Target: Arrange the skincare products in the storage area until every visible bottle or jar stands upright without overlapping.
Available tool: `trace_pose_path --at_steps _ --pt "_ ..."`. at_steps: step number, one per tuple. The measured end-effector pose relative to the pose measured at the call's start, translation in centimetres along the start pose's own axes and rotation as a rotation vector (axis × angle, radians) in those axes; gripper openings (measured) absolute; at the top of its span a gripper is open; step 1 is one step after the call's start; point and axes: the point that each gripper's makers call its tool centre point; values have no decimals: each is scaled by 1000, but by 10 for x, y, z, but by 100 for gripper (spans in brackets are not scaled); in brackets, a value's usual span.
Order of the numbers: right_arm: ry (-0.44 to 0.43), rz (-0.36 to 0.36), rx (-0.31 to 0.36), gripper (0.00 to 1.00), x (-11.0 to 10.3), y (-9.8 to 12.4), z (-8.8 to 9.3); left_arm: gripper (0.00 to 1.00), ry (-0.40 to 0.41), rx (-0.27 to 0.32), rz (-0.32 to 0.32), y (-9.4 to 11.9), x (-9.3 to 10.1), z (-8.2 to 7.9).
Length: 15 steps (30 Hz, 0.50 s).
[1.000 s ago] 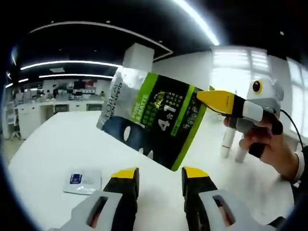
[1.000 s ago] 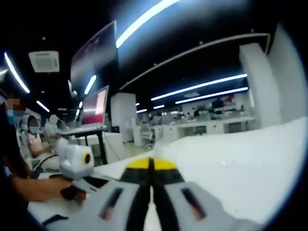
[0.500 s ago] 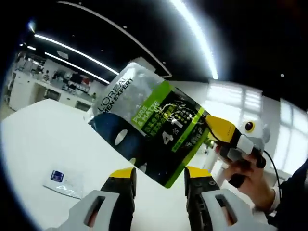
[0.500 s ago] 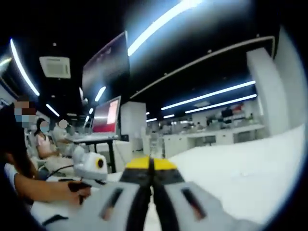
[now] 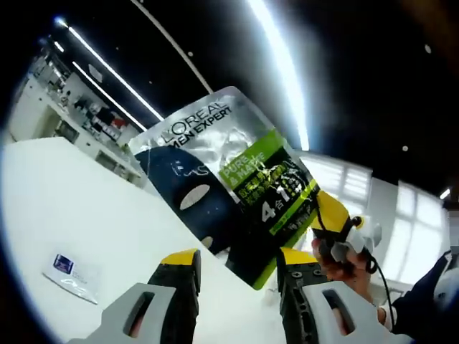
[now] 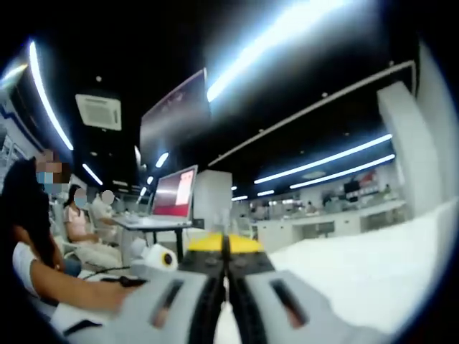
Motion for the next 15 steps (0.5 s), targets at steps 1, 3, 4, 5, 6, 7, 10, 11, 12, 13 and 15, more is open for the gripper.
trace_pose_path --at_steps 1,3,4,5,6,7,10,11,12,13,15 --pt "-6 -3 2 0 -1 0 -1 43 6 18 28 -1 3 -4" --pt "-9 -6 11 0 -1 1 -3 44 11 37 53 -2 7 -8" --pt "-13 -5 19 0 -1 1 -5 44 12 34 53 -2 7 -8" --pt "-15 -4 21 0 -1 1 -6 43 3 38 57 -2 9 -8" --pt "-15 -1 22 0 0 1 -6 40 -12 40 51 -2 8 -9" --pt "-17 3 21 0 0 2 -6 39 -18 41 49 -1 8 -9" --pt "-19 24 19 0 9 -1 -5 32 -33 70 39 0 11 -9" --pt "-23 32 19 0 11 0 -4 28 -32 78 35 2 8 -12" --pt "-25 38 14 0 13 0 -3 24 -33 96 36 4 7 -17" --pt "-27 50 6 0 16 0 -1 23 -32 116 38 6 7 -21" --pt "-33 60 2 0 20 -2 1 20 -34 129 41 8 9 -24"
Point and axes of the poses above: the point that each gripper's makers call its tool centre point, and the gripper's own axes: y roughly backward along the fingers, x roughly to its right, z roughly out of its underside, and after that the axes turned 9 degrees about z, right-handed
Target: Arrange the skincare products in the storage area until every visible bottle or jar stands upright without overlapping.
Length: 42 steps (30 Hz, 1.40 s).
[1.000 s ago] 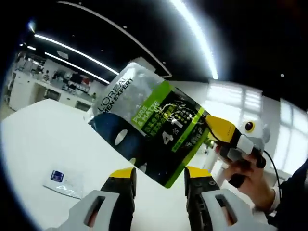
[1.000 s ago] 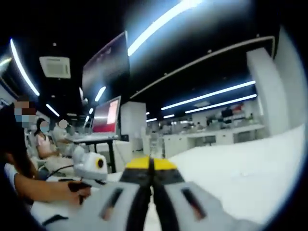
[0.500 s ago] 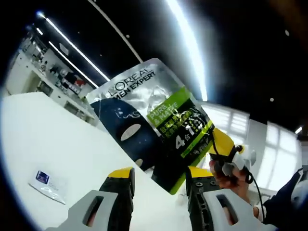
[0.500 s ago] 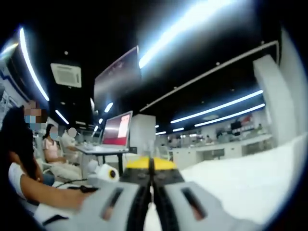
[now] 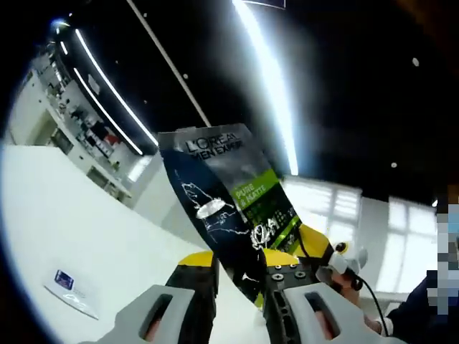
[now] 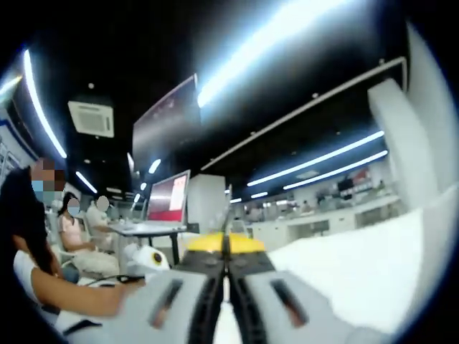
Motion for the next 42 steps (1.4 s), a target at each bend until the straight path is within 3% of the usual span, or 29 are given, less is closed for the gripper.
trace_pose_path --at_steps 6,11,17,21,33,42 --pt "19 33 -15 0 15 -8 3 14 -20 29 4 2 4 -6" --pt "3 29 -26 0 14 -6 7 9 -11 73 26 5 10 -14" --pt "-28 13 -52 0 10 -3 14 4 18 119 55 12 2 -34" --pt "21 4 -66 0 7 -3 17 2 33 141 102 15 8 -42" --pt "25 -75 -36 0 -22 14 9 1 6 140 247 23 57 -44" --pt "13 -99 -30 2 -29 22 7 1 -36 113 302 25 62 -47"
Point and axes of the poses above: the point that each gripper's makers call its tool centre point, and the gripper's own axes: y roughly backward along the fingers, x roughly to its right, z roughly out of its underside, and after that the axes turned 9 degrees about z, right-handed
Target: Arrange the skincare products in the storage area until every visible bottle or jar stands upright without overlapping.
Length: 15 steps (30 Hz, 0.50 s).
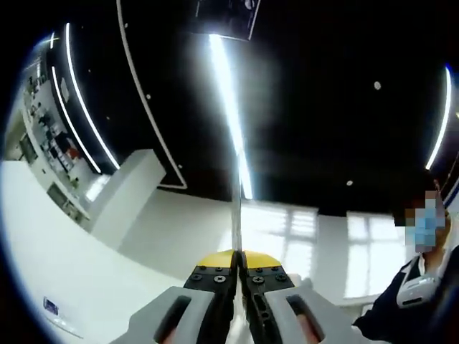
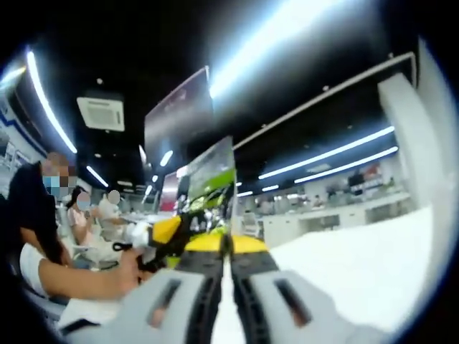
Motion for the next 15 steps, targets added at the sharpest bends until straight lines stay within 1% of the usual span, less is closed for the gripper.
trace_pose_path --at_steps 1,3,7,11,13,15 --pt "-6 -1 -1 2 5 -4 0 1 -1 -2 3 0 0 0" --pt "-14 -8 -1 2 5 -4 1 1 -1 -7 11 0 1 0" --pt "-81 -60 -9 2 1 -5 2 1 9 -10 31 3 1 -4" --pt "-62 -82 -28 2 -1 -5 6 1 48 -9 47 5 -1 -8" --pt "-74 -105 -28 2 -6 -1 6 1 52 -10 59 3 4 -6" --pt "-79 -111 -32 3 -6 1 9 1 61 -23 72 1 8 -4"
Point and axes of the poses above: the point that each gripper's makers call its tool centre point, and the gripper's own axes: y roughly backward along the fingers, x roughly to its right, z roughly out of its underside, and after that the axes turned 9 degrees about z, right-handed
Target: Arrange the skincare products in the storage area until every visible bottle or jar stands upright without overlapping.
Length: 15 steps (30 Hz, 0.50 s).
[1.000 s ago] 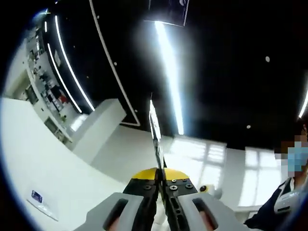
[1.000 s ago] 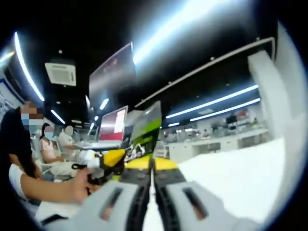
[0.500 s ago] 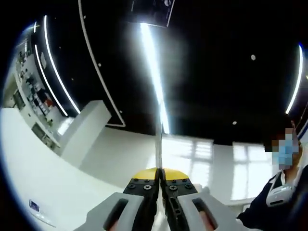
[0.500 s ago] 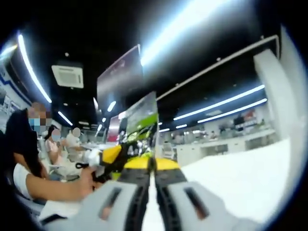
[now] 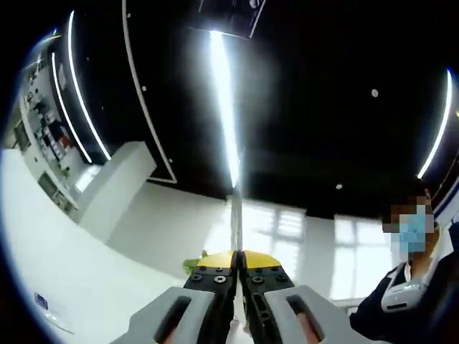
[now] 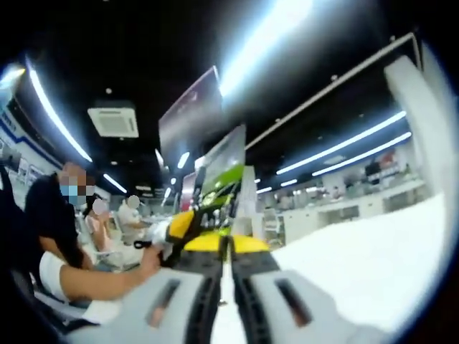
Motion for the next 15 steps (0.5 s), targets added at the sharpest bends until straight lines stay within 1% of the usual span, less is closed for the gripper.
trace_pose_path --at_steps 3,5,6,7,10,11,13,15 --pt "12 0 -12 1 -1 4 2 1 3 -21 -2 -3 3 5" --pt "29 -19 -12 1 -6 13 1 1 12 -32 -2 -4 6 9" --pt "35 -18 -12 1 -6 14 3 1 16 -47 -2 -5 7 11" --pt "43 -9 -30 1 -5 17 6 1 16 -69 -7 -5 6 14" --pt "64 7 -40 0 -5 27 6 1 16 -118 -42 -7 3 24" --pt "67 11 -46 0 -3 30 8 1 27 -137 -67 -6 -2 27" --pt "55 23 -73 0 2 33 13 1 45 -176 -81 -7 -2 36" --pt "56 30 -75 0 1 41 10 0 37 -196 -94 -9 -2 42"
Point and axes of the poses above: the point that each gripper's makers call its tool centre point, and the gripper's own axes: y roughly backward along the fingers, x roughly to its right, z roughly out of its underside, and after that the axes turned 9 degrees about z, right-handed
